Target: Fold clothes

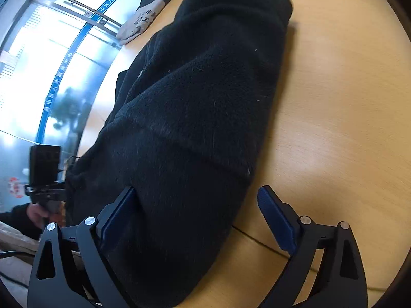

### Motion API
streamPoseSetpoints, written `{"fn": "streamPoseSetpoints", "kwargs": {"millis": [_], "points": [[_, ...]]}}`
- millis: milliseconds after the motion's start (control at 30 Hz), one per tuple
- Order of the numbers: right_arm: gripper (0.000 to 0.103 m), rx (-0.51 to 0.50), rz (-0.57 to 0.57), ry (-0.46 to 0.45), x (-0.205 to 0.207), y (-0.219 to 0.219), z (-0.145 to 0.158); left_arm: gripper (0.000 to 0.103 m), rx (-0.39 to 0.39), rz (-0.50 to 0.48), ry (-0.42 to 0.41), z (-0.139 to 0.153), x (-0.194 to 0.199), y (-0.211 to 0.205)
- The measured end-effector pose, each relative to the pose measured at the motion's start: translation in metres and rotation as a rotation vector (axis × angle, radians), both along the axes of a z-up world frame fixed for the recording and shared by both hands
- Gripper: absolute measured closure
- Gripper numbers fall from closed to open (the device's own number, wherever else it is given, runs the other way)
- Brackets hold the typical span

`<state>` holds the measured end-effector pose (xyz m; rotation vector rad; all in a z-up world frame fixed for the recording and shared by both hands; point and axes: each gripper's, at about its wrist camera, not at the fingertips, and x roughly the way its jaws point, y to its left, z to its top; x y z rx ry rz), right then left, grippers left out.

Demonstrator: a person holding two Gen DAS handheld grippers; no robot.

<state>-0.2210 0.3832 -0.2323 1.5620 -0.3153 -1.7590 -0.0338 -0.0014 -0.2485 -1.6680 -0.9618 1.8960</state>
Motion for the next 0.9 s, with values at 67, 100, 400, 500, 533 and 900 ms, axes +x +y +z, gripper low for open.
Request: {"fn": "streamPoseSetpoints", "kwargs": {"millis": [67,100,400,500,533,900], "points": [[0.002,-0.009,0.04,-0.014,-0.01,-0.008,-0.006,0.0,0.055,0.004,-0.021,-0.009,-0.008,0.006],[0.0,-0.013,0.055,-0.014,-0.013,-0.011,-0.007,0.0,0.077,0.009,-0.035,-0.013,-0.009,0.006],[0.0,-0.058,0.077,-0.047,-0.019,-0.017,-0.009,0.0,0.363,0.095,-0.13,-0.029,-0.009,-0.012],[0.0,-0.059,0.076,-0.057,-0.019,-0.016,-0.009,0.0,0.313,0.046,-0.135,-0.03,-0.014,-0.002],[0.0,-0.059,0.078,-0.054,-0.018,-0.017,-0.008,0.0,0.289,0.034,-0.139,-0.031,-0.016,0.002],[0.018,0.064,0.11,0.037,-0.009,-0.035,0.003,0.0,0.106,0.006,-0.17,-0.047,-0.026,0.038]]}}
